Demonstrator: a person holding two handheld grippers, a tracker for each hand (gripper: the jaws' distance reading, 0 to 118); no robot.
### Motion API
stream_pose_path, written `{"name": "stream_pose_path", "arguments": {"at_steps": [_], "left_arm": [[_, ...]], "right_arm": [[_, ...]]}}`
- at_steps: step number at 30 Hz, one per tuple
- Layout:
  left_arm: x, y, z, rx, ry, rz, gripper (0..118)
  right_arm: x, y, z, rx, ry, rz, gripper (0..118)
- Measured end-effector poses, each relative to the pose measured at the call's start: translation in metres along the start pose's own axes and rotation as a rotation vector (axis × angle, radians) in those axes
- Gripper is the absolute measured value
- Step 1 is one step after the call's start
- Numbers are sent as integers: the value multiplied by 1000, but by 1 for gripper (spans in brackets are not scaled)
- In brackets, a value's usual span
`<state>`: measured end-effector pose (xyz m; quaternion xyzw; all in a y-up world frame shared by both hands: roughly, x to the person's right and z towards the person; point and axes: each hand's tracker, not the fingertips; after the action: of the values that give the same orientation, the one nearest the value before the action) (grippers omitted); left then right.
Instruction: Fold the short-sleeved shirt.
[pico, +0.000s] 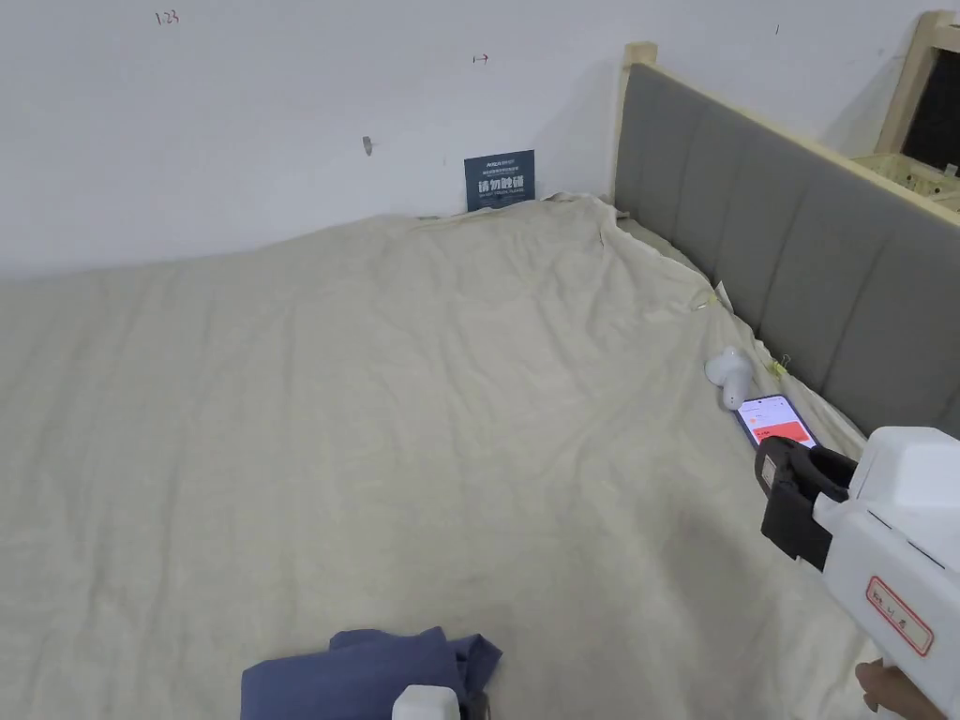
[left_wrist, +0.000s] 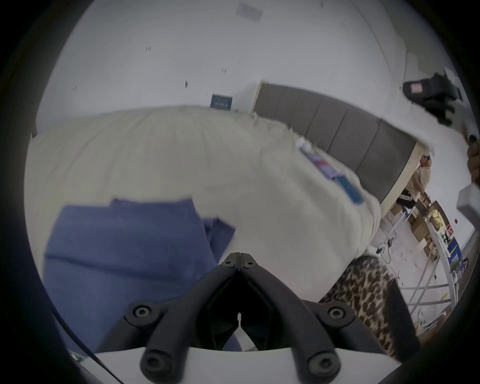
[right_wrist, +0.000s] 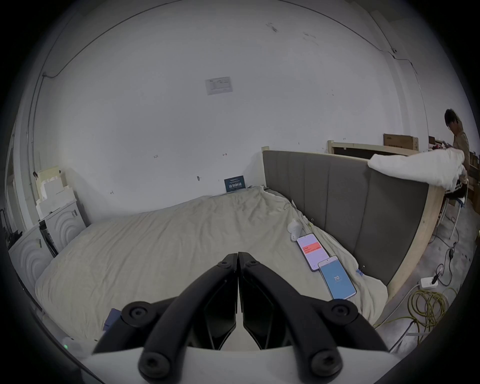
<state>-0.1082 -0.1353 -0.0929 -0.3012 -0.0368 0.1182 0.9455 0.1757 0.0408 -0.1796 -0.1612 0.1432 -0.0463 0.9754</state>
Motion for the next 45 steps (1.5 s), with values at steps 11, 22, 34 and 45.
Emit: {"name": "stream_pose_path", "arguments": {"at_steps": [11, 22, 34, 45], "left_arm": [[-50, 109, 93, 358, 172, -119, 0], [-114, 146, 155, 556, 475, -192, 0], [-158, 135, 174, 560, 587, -126, 0], [-180, 115, 160, 408, 497, -12, 0]], "right_arm": [[-56, 12, 5, 142, 51, 96, 0], [-101, 6, -2, 197, 86, 145, 0], [-127, -3, -11, 213, 110, 148, 0], [-191, -113, -58, -80, 254, 155, 0]]}}
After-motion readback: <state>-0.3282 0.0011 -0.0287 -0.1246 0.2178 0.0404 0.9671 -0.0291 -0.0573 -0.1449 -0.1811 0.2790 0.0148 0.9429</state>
